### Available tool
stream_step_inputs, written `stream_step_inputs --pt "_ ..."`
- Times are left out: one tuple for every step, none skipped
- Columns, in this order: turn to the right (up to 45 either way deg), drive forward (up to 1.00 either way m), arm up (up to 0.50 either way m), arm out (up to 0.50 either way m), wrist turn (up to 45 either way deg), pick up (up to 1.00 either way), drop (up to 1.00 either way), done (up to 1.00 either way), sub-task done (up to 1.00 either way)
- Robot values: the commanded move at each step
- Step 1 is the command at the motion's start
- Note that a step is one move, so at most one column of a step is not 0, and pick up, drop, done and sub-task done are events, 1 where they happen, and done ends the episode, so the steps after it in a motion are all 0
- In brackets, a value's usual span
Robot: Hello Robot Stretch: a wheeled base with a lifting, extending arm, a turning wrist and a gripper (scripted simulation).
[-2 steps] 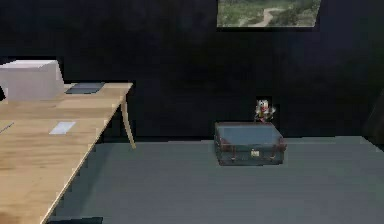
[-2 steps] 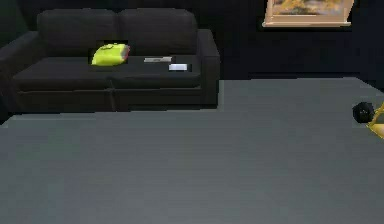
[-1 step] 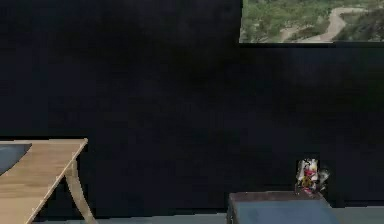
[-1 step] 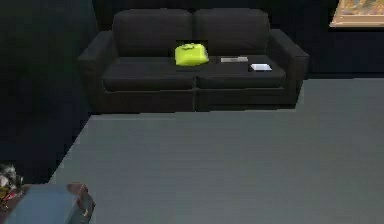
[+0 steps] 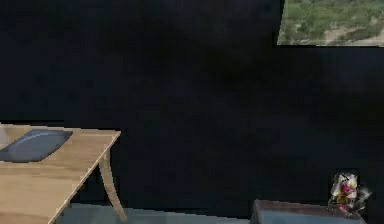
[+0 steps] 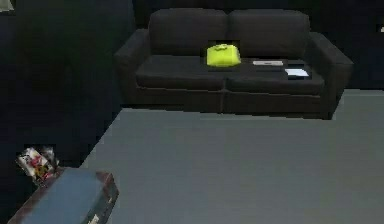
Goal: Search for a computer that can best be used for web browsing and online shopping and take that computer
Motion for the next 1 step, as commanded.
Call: stream_step_inputs --pt "-3.0 0.00 0.00 0.00 0.0 0.00 0.00 0.00 0.00"
